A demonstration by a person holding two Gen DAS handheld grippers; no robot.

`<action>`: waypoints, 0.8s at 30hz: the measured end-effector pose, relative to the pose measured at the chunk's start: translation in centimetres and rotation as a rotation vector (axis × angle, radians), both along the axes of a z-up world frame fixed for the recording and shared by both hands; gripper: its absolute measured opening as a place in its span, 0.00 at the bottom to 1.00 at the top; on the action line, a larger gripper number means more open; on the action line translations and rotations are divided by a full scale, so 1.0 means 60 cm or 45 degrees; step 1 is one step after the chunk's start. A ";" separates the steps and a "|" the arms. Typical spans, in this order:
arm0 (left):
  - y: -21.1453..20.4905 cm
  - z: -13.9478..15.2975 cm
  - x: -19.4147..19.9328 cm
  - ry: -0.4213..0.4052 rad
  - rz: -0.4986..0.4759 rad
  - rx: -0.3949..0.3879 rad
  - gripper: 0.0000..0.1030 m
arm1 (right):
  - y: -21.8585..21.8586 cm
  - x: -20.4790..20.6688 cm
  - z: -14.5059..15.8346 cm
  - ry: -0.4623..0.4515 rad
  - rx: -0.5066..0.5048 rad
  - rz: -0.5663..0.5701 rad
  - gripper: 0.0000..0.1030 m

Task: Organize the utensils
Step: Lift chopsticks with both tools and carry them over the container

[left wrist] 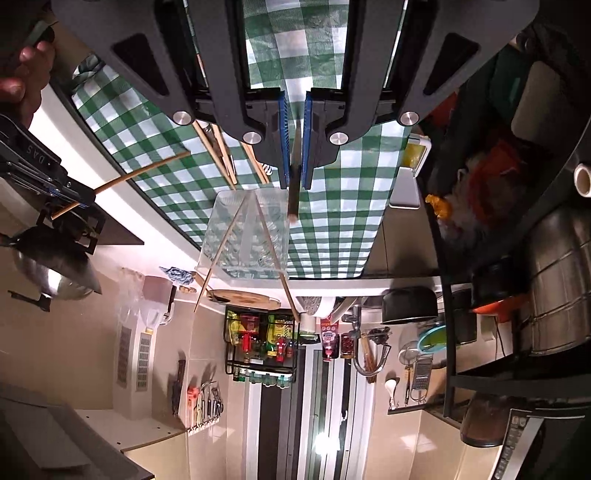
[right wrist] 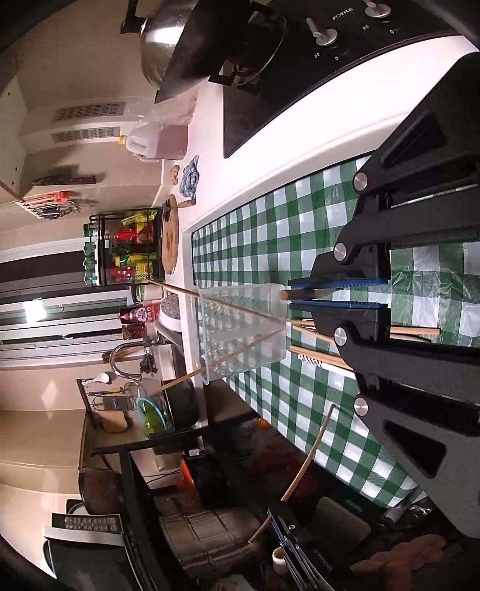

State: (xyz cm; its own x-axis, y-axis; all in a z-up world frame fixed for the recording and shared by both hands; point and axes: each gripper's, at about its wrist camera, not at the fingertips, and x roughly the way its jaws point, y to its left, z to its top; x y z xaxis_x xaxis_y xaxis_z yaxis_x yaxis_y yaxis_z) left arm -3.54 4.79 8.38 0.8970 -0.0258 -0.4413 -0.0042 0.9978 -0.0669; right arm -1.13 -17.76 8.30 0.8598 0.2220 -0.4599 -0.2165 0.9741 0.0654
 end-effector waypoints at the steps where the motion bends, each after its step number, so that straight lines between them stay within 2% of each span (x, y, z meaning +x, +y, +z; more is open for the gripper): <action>1: 0.004 0.007 0.002 -0.007 -0.006 -0.003 0.06 | 0.001 0.002 0.005 0.005 0.003 0.015 0.06; 7: 0.017 0.030 0.016 -0.016 -0.047 -0.043 0.06 | 0.004 0.017 0.036 0.046 0.046 0.052 0.06; 14: 0.035 0.050 0.040 0.033 -0.078 -0.104 0.06 | 0.032 0.055 0.066 0.120 0.003 0.105 0.06; 24: 0.050 0.080 0.085 0.093 -0.113 -0.193 0.06 | 0.052 0.092 0.112 0.117 -0.006 0.109 0.06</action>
